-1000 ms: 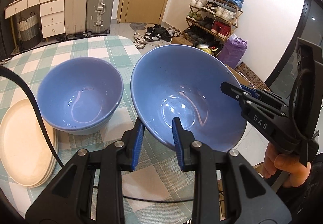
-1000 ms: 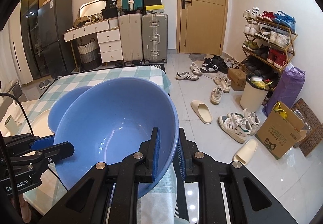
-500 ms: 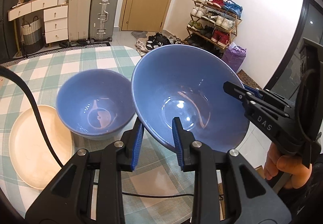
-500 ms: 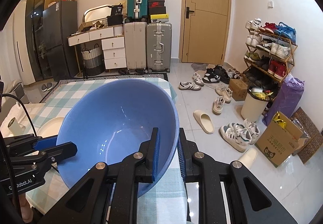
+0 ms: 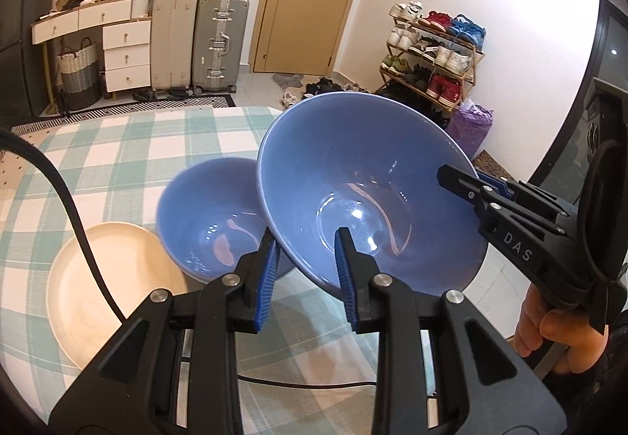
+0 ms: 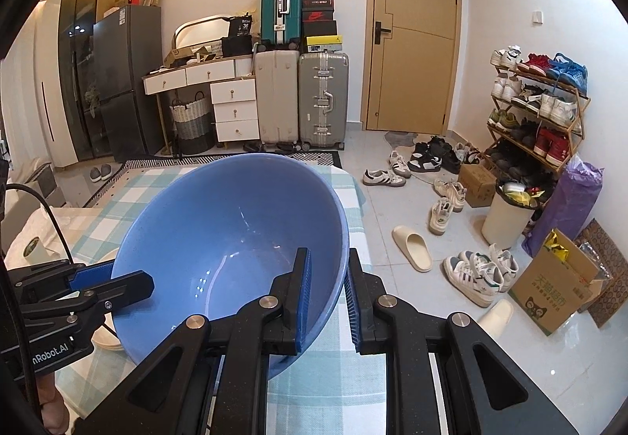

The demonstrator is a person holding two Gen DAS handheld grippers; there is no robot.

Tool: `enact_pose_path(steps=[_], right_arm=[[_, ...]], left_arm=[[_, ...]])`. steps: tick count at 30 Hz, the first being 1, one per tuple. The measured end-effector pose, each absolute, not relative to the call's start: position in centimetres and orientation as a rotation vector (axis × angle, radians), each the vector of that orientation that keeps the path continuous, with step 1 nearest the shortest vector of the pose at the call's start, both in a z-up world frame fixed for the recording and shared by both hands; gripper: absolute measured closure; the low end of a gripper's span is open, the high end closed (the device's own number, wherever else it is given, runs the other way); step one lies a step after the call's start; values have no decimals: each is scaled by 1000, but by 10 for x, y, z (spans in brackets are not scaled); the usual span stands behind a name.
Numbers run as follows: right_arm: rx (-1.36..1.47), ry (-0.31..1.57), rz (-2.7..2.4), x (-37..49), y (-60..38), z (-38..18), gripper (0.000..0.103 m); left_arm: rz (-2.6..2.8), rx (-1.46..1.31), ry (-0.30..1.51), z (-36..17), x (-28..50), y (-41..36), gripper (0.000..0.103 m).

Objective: Organize plates and bowls
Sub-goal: 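Lift the blue bowl with both grippers and carry it over the other bowl, then lower the held blue bowl into the other blue bowl with both grippers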

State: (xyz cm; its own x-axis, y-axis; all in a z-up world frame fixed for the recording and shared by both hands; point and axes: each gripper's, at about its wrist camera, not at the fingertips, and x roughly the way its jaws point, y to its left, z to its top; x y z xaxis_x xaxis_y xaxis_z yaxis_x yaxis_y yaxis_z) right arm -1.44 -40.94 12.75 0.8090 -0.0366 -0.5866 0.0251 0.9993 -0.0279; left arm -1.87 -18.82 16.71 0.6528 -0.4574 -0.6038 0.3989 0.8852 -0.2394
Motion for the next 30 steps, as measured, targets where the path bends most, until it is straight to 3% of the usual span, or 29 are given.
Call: enact_pose_path(steps=[30], right_arm=[[-10, 698, 52, 86, -348, 88, 86]], left_arm=[[-326, -117, 736, 144, 71, -129, 78]])
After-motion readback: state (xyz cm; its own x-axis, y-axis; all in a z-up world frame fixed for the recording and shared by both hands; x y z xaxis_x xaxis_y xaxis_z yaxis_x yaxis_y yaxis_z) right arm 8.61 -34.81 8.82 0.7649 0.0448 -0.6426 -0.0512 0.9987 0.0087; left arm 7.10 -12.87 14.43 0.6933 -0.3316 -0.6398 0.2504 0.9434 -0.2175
